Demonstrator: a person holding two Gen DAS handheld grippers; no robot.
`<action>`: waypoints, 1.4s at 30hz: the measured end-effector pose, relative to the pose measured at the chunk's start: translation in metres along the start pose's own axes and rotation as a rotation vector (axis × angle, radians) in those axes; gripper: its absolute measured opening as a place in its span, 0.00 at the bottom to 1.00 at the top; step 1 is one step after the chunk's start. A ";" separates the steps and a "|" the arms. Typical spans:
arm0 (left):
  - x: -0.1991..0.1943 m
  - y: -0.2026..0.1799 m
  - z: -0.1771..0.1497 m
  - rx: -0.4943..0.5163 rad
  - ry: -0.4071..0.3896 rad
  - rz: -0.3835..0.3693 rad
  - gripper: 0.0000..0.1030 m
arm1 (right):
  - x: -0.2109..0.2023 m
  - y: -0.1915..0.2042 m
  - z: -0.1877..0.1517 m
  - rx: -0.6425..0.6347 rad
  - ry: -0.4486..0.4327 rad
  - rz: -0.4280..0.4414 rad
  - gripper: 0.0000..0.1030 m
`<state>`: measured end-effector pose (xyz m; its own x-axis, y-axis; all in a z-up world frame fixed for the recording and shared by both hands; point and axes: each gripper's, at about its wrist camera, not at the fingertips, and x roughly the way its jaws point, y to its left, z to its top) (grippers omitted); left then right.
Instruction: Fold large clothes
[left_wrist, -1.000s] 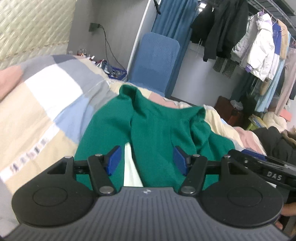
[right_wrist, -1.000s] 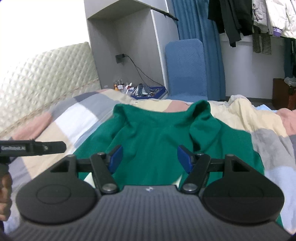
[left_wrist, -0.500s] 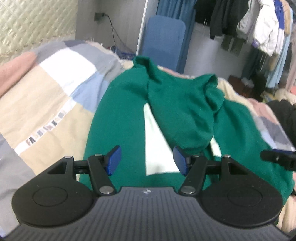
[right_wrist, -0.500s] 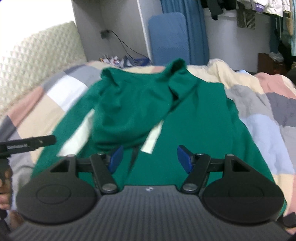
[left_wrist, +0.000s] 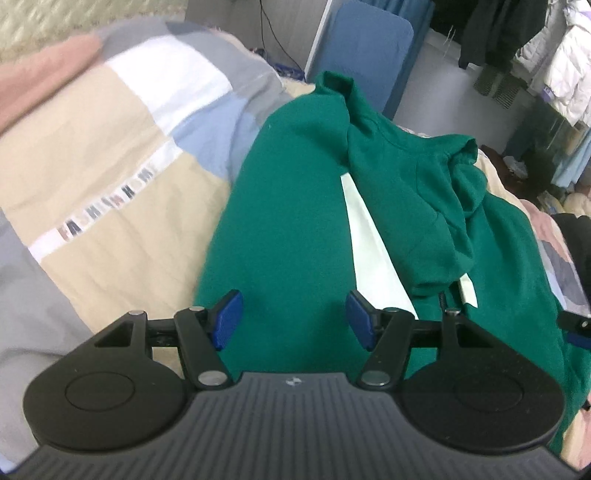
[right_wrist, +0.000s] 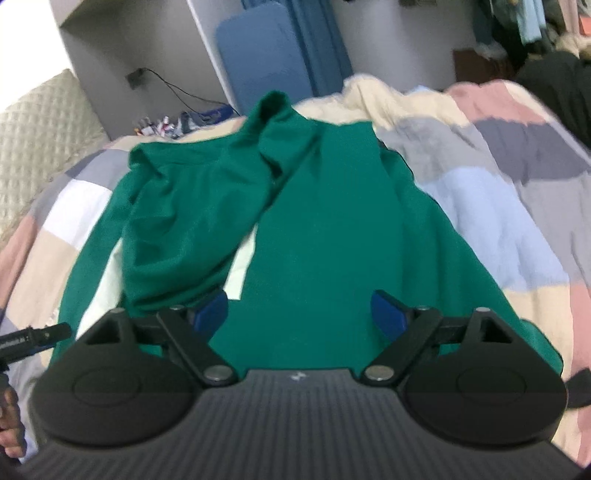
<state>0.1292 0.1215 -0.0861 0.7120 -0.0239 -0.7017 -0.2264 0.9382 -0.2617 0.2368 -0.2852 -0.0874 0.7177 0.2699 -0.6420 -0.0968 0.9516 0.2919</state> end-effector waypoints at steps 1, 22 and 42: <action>0.001 -0.001 0.000 -0.002 0.003 -0.013 0.65 | 0.002 0.000 -0.001 -0.005 0.009 0.008 0.83; 0.009 -0.100 -0.049 0.377 -0.022 -0.021 0.60 | 0.045 0.083 -0.076 -0.552 0.243 0.072 0.80; -0.020 -0.031 -0.014 0.195 -0.083 0.096 0.06 | -0.008 0.049 -0.011 -0.417 0.059 0.006 0.09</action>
<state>0.1129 0.0883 -0.0736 0.7475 0.0896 -0.6582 -0.1690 0.9839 -0.0580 0.2184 -0.2392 -0.0758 0.6767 0.2719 -0.6843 -0.3805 0.9248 -0.0088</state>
